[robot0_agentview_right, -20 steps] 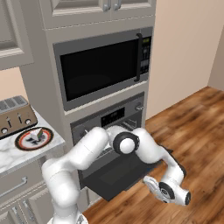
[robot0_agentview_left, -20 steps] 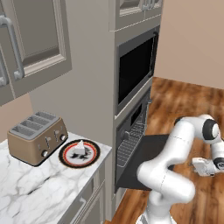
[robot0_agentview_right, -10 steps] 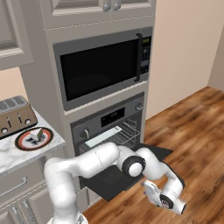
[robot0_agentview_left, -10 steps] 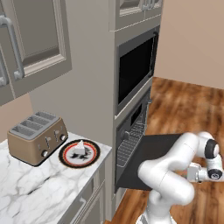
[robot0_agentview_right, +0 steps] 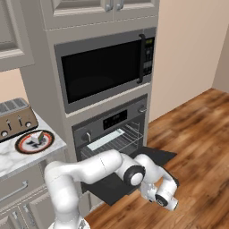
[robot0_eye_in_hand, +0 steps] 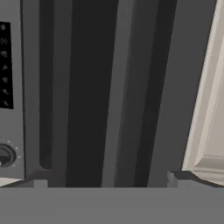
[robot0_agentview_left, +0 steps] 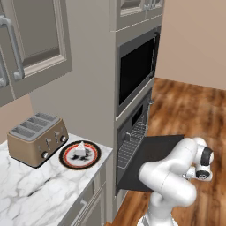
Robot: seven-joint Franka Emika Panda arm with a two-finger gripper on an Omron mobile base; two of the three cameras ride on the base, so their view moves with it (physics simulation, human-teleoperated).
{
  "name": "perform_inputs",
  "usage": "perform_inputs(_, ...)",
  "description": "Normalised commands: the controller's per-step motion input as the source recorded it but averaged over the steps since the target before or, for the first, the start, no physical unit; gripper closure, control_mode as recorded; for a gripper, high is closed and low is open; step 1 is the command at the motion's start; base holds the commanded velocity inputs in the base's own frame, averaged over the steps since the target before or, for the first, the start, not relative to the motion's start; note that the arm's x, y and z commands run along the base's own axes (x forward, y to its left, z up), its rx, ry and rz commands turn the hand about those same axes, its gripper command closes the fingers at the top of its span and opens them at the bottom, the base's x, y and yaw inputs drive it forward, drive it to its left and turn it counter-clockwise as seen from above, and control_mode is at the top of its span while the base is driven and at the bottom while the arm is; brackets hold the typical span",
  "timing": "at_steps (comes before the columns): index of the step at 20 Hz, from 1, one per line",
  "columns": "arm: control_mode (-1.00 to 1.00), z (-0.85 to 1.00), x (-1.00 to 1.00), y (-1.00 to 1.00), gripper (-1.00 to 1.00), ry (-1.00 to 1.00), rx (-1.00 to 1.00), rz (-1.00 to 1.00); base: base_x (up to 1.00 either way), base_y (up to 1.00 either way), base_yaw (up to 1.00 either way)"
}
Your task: Take the baked cake out of the oven and place it on the plate for cooling. Then close the oven door.
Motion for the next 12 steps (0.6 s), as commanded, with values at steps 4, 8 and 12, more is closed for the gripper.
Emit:
perform_inputs(4, -1.0, 0.0, 0.44, 0.99, -1.0, 0.0, 0.06, 0.0, 0.0, 0.0, 0.0)
perform_inputs(8, -1.0, 0.29, 0.24, 1.0, -1.0, 0.0, 0.09, 0.04, 0.0, 0.0, 0.0)
perform_inputs(12, -1.0, 0.72, 0.09, 1.0, -1.0, 0.0, 0.06, 0.08, 0.0, 0.0, 0.0)
